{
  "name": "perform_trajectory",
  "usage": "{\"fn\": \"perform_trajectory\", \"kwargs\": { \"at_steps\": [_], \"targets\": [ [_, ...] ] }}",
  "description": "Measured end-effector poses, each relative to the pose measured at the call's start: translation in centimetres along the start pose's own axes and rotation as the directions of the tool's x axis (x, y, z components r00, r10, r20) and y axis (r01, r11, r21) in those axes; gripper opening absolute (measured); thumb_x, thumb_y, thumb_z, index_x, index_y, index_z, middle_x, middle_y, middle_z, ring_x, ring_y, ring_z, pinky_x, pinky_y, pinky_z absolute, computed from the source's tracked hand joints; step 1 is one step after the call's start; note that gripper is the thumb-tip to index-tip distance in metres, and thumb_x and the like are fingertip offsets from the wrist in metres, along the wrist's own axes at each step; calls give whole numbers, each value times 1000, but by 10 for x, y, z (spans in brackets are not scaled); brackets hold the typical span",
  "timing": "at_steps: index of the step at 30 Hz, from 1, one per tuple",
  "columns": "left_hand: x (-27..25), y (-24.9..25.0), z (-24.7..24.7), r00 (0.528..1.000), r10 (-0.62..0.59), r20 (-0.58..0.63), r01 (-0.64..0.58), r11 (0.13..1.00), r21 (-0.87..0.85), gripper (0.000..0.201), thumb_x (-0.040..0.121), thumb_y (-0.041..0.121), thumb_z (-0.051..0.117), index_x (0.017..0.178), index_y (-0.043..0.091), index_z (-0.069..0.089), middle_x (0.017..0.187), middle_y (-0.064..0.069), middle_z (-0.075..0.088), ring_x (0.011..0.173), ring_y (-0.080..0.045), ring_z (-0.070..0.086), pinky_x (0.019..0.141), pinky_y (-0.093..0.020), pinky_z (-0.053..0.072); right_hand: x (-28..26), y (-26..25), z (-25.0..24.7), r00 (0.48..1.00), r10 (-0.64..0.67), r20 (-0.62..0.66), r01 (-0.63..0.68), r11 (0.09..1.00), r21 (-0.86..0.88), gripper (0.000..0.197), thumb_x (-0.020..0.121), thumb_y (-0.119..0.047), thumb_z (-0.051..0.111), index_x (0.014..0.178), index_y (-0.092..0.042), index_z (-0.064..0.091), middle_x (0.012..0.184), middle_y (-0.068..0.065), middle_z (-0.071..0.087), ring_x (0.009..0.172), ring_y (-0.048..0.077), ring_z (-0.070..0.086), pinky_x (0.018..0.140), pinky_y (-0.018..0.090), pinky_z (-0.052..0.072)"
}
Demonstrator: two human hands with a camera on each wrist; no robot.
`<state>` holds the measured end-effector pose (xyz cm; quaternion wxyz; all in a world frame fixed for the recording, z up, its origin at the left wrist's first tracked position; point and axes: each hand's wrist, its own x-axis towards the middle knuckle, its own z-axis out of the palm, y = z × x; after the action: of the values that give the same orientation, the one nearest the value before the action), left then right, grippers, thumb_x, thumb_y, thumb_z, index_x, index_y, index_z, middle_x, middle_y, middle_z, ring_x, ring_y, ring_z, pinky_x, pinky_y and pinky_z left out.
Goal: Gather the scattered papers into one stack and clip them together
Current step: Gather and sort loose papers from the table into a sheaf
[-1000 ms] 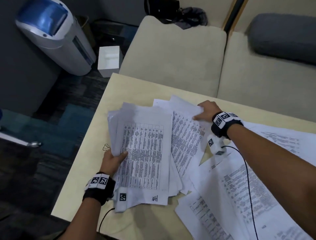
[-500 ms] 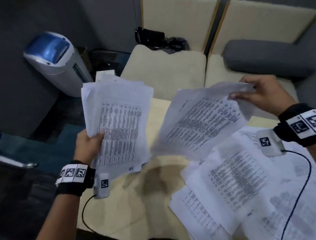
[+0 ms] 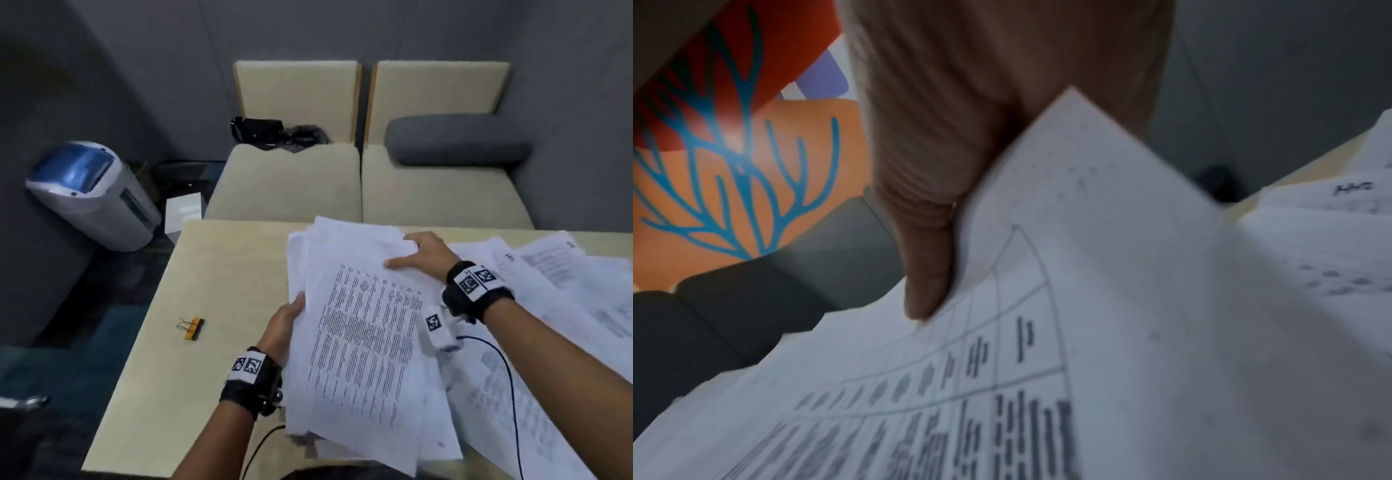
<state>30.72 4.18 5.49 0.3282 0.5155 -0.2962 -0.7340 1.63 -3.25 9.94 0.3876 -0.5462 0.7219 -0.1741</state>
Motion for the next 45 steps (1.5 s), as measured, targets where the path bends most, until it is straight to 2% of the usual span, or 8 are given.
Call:
{"fn": "perform_trajectory", "kwargs": {
  "at_steps": [4,7,12,24,29,35,39,45],
  "targets": [
    [-2,-34,26,999,-16,45,8,982,188,70,77,62,67,123,9,62,112,-12,71,104,-32,68,88,-43,56,-29,40,11,999,-35,-27,35,999,20,69,65,-35,88,124,-16,56,142,8,50,133,27,44,110,41,35],
    [3,-42,47,993,117,-26,-88,857,508,53,72,26,85,112,-1,64,101,-18,71,88,-29,68,72,-38,58,-44,61,3,988,-85,-129,107,979,175,63,63,-36,89,113,-26,51,125,0,54,120,22,49,101,39,40],
    [-3,-17,78,957,278,-88,-244,928,280,22,78,-8,72,98,-12,64,82,-17,67,66,-18,69,60,-28,57,-66,112,-23,988,137,-69,-56,744,666,117,39,-65,88,139,-24,41,133,10,58,113,26,61,102,48,47],
    [7,20,122,869,495,-13,-476,841,256,36,75,-9,74,102,14,66,96,-3,72,86,-12,69,77,-33,58,-94,73,-43,930,-211,-302,355,732,581,35,67,-28,82,94,-19,64,90,-4,73,88,3,70,88,31,55],
    [6,7,126,858,513,-21,-488,829,274,29,78,-2,75,97,19,72,97,-1,73,86,-9,68,80,-32,55,-96,88,-30,938,-189,-291,328,755,568,45,68,-23,86,103,0,70,99,18,73,98,30,70,92,42,55],
    [-12,29,147,780,624,-45,-594,761,261,13,82,4,73,81,16,69,79,-2,67,74,-13,62,69,-31,51,-112,60,-42,872,-206,-443,443,718,538,23,76,-10,79,86,-29,69,79,-7,74,82,18,70,69,18,56],
    [-24,49,153,667,745,-29,-726,658,199,23,83,-3,70,84,21,71,79,3,68,76,-13,60,70,-26,50,-124,46,-49,833,-220,-508,526,600,603,18,76,-10,81,94,-12,77,90,5,77,90,21,73,81,31,58],
    [-6,22,142,751,650,-113,-593,741,315,45,69,29,82,109,13,69,100,0,73,92,-14,68,80,-34,55,-105,73,-11,938,-167,-303,322,746,583,47,72,-18,83,116,-17,66,109,-1,73,103,14,69,92,44,55]
  ]
}}
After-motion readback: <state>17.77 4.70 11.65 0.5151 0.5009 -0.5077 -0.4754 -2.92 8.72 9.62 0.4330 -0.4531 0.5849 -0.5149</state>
